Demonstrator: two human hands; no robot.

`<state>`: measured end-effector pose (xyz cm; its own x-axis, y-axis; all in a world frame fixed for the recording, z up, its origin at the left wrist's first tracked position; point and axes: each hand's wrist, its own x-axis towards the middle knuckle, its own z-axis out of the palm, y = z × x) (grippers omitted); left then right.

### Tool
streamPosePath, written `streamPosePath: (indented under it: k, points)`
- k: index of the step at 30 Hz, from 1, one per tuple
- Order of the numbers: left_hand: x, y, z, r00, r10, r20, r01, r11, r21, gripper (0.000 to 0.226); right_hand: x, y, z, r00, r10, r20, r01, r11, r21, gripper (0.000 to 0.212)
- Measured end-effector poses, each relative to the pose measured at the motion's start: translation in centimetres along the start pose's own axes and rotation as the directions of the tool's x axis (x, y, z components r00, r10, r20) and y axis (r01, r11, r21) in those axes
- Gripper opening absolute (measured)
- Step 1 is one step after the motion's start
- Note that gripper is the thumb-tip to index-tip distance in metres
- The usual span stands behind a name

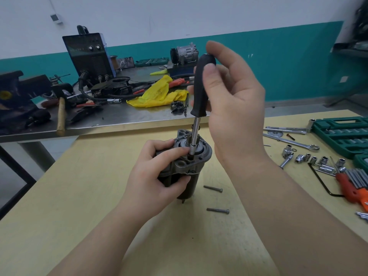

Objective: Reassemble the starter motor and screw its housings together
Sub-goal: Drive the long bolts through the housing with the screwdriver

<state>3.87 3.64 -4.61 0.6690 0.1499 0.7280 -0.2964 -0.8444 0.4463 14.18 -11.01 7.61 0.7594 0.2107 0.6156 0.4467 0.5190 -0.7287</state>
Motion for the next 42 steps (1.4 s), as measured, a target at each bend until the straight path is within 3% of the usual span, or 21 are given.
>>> streamPosePath:
  k: [4,10,17,23,30,34,37,42]
  points:
    - [-0.02,-0.02,-0.05,1.0,0.004,0.003,-0.004,1.0,0.004,0.055,0.15,0.05,0.09,0.999,-0.052,-0.016,0.051,0.997,-0.065,0.03]
    - [-0.01,-0.04,0.05,1.0,0.002,-0.004,-0.002,1.0,0.022,0.057,0.07,-0.04,-0.21,0.999,0.043,-0.02,-0.041,0.996,0.075,0.025]
    - [-0.12,-0.27,0.08,1.0,-0.01,-0.005,0.01,1.0,0.028,0.065,0.21,-0.23,-0.04,0.999,-0.033,-0.02,0.032,0.998,-0.057,0.028]
    - [-0.01,-0.07,0.11,1.0,-0.001,-0.006,0.001,1.0,0.023,0.064,0.06,-0.25,-0.3,0.999,0.051,-0.019,-0.049,0.994,0.095,0.023]
    - [-0.04,0.04,0.02,1.0,0.002,-0.007,-0.001,1.0,0.021,0.058,0.26,-0.31,-0.18,0.999,-0.044,-0.013,0.043,0.998,-0.046,0.026]
    - [0.02,0.11,0.12,1.0,0.002,-0.009,-0.002,1.0,0.022,0.062,0.14,-0.28,-0.31,1.0,-0.018,-0.016,0.019,0.999,0.045,0.015]
    - [0.02,0.11,0.07,1.0,0.011,-0.006,-0.011,1.0,0.015,0.061,0.14,-0.31,-0.55,0.999,0.038,-0.01,-0.037,0.993,0.112,0.021]
    - [0.0,0.02,0.07,1.0,0.012,-0.006,-0.012,1.0,0.0,0.059,0.26,-0.46,-0.41,1.0,-0.024,0.004,0.024,1.0,-0.009,0.021]
